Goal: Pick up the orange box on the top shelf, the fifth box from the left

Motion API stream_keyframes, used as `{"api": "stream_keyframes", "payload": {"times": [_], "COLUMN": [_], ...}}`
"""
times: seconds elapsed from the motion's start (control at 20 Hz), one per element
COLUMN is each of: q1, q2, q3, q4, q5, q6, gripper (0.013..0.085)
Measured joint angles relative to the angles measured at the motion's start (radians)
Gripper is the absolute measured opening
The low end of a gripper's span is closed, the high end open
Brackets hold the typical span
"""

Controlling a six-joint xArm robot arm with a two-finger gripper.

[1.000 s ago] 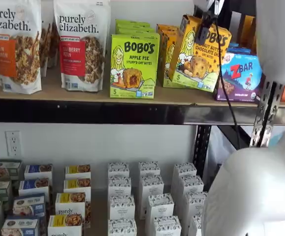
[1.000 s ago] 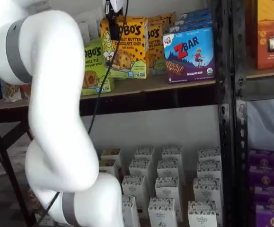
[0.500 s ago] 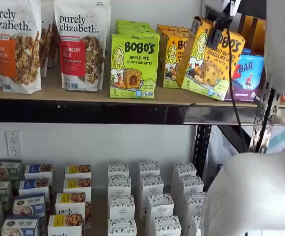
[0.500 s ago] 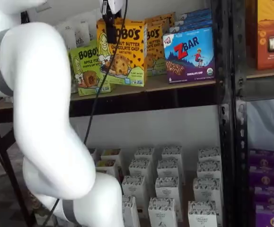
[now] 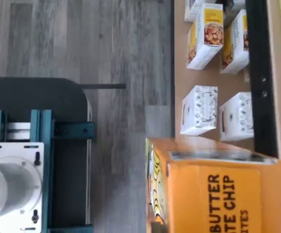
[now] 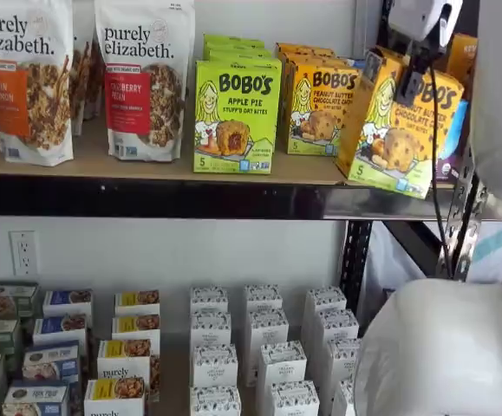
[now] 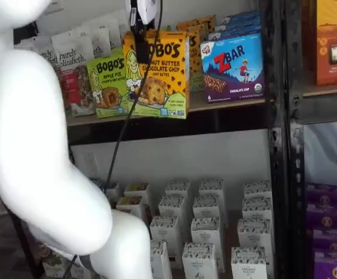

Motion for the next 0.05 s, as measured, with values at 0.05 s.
{"api": "stream_keyframes", "payload": {"times": [0.05], "q1": [-0.002], "q2": [-0.008], "q3": [0.010], "q4": [-0.008], "q5": [0.004], "q6": [-0.006], "gripper": [0.0410]}}
